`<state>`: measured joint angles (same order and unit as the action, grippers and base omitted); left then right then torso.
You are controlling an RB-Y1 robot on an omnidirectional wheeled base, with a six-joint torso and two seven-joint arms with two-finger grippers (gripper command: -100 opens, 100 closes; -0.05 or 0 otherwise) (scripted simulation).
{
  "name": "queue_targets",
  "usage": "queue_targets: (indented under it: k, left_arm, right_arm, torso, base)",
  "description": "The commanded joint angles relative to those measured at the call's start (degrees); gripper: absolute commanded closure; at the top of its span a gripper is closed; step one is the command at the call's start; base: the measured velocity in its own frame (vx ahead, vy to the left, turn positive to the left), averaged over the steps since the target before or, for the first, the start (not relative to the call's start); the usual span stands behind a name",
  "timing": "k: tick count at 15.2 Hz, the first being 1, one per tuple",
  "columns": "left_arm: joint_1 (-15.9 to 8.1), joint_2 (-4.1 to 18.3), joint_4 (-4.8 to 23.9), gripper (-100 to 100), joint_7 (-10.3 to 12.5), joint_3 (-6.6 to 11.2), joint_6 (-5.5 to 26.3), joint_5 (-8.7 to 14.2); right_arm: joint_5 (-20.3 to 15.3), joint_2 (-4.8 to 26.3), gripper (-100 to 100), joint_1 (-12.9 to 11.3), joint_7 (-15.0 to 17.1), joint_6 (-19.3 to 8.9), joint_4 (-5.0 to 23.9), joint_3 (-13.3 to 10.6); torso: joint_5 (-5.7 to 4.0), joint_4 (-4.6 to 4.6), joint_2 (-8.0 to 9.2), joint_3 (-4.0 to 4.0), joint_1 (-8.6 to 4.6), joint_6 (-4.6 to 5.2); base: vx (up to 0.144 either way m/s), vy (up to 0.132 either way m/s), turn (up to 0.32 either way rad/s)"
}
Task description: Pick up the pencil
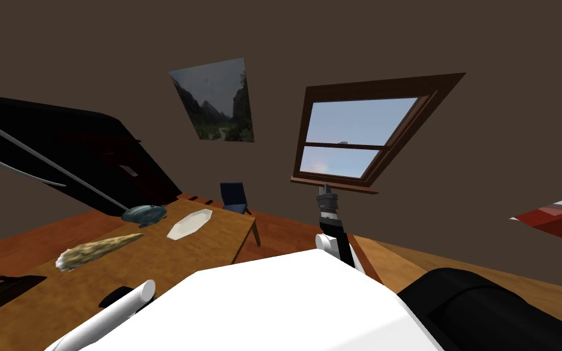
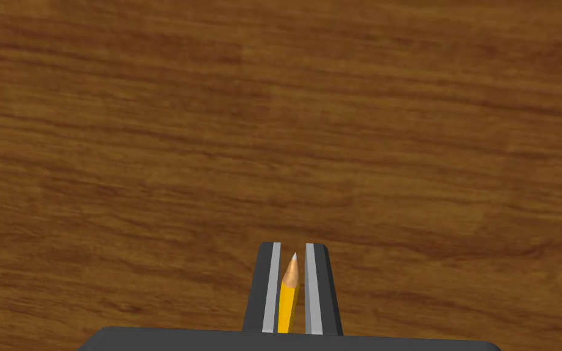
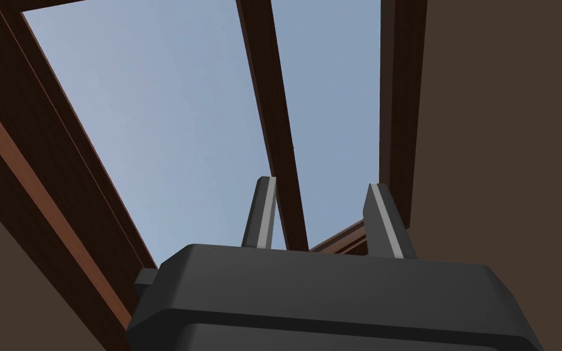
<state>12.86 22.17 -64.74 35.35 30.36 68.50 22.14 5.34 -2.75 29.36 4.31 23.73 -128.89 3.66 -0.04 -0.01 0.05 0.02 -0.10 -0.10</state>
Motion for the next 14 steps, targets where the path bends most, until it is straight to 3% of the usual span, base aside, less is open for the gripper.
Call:
queue_targets:
  k: [1, 2, 3, 4, 5, 6, 7, 8, 9, 10, 11, 12, 13, 14]
  left_arm:
    - [-2.9, -0.3, 2.1, 100, -1.4, 2.45, 0.9, -2.6]
    - [-3.2, -0.3, 2.1, 100, -1.4, 2.45, 0.9, -2.6]
    - [-5.0, -0.6, 3.0, 100, -2.2, 4.17, 1.7, -4.4]
    - [-5.1, -0.6, 3.0, 100, -2.2, 4.17, 1.7, -4.4]
    - [-7.1, -0.9, 3.9, 100, -3.0, 5.90, 2.5, -6.2]
    - [-7.1, -0.9, 3.9, 100, -3.0, 5.90, 2.5, -6.2]
    - [-9.0, -1.3, 4.8, 100, -3.8, 7.62, 3.3, -8.0]
    - [-9.0, -1.3, 4.8, 100, -3.8, 7.62, 3.3, -8.0]
    - [-10.9, -1.6, 5.7, 100, -4.6, 9.34, 4.1, -9.8]
    - [-10.9, -1.6, 5.7, 100, -4.6, 9.34, 4.1, -9.8]
    - [-12.9, -1.9, 6.6, 100, -5.5, 11.06, 4.9, -11.6]
    - [-12.9, -1.9, 6.6, 100, -5.5, 11.06, 4.9, -11.6]
    - [-14.8, -2.2, 7.5, 100, -6.3, 12.78, 5.7, -13.4]
    - [-13.3, -1.9, 7.1, 100, -5.6, 11.35, 4.8, -11.9]
  right_arm:
    - [0.0, 0.0, 0, 0.0, 0.0, 0.0, 0.0, 0.0]
    - [0.0, 0.0, 0, 0.0, 0.0, 0.0, 0.0, 0.0]
    - [0.0, 0.0, 0, 0.0, 0.0, 0.0, 0.0, 0.0]
    - [0.0, 0.0, 0, 0.0, 0.0, 0.0, 0.0, 0.0]
    - [0.0, 0.0, 0, 0.0, 0.0, 0.0, 0.0, 0.0]
    - [0.0, 0.0, 0, 0.0, 0.0, 0.0, 0.0, 0.0]
    - [0.0, 0.0, 0, 0.0, 0.0, 0.0, 0.0, 0.0]
    - [0.0, 0.0, 0, 0.0, 0.0, 0.0, 0.0, 0.0]
    - [0.0, 0.0, 0, 0.0, 0.0, 0.0, 0.0, 0.0]
    - [0.0, 0.0, 0, 0.0, 0.0, 0.0, 0.0, 0.0]
    - [0.0, 0.0, 0, 0.0, 0.0, 0.0, 0.0, 0.0]
    - [0.0, 0.0, 0, 0.0, 0.0, 0.0, 0.0, 0.0]
    - [0.0, 0.0, 0, 0.0, 0.0, 0.0, 0.0, 0.0]
    - [0.0, 0.0, 0, 0.0, 0.0, 0.0, 0.0, 0.0]
  torso:
    - [0.00, 0.00, 0.00, 0.00, 0.00, 0.00]
    - [0.00, 0.00, -0.01, 0.00, 0.01, 0.00]
    - [0.01, 0.00, -0.03, -0.01, 0.02, 0.00]
    - [0.01, 0.00, -0.05, -0.02, 0.03, 0.01]
    - [0.01, 0.00, -0.07, -0.03, 0.04, 0.00]
    - [0.02, 0.00, -0.08, -0.04, 0.02, 0.01]
    - [0.02, -0.01, -0.08, -0.04, 0.01, -0.01]
    - [0.01, -0.01, -0.08, -0.04, 0.02, -0.01]
    - [0.02, -0.01, -0.09, -0.04, 0.03, -0.01]
    - [0.02, -0.01, -0.09, -0.05, 0.02, -0.01]
    - [0.03, -0.01, -0.09, -0.05, 0.00, -0.02]
    - [0.03, -0.01, -0.08, -0.04, 0.00, -0.01]
    - [0.02, -0.01, -0.07, -0.04, 0.00, -0.03]
    - [0.03, 0.00, -0.08, -0.04, 0.01, -0.02]
  base:
    - [-0.067, -0.016, 0.015]
    - [-0.062, -0.016, 0.010]
    - [-0.060, -0.012, 0.017]
    - [-0.053, -0.007, 0.008]
    - [-0.054, -0.014, 0.011]
    - [-0.052, -0.018, 0.008]
    - [-0.054, -0.013, 0.018]
    - [-0.052, -0.010, 0.013]
    - [-0.053, -0.018, 0.014]
    - [-0.051, -0.019, 0.008]
    - [-0.058, -0.018, 0.014]
    - [-0.056, -0.015, 0.009]
    - [-0.054, -0.014, 0.018]
    - [-0.032, -0.010, -0.001]
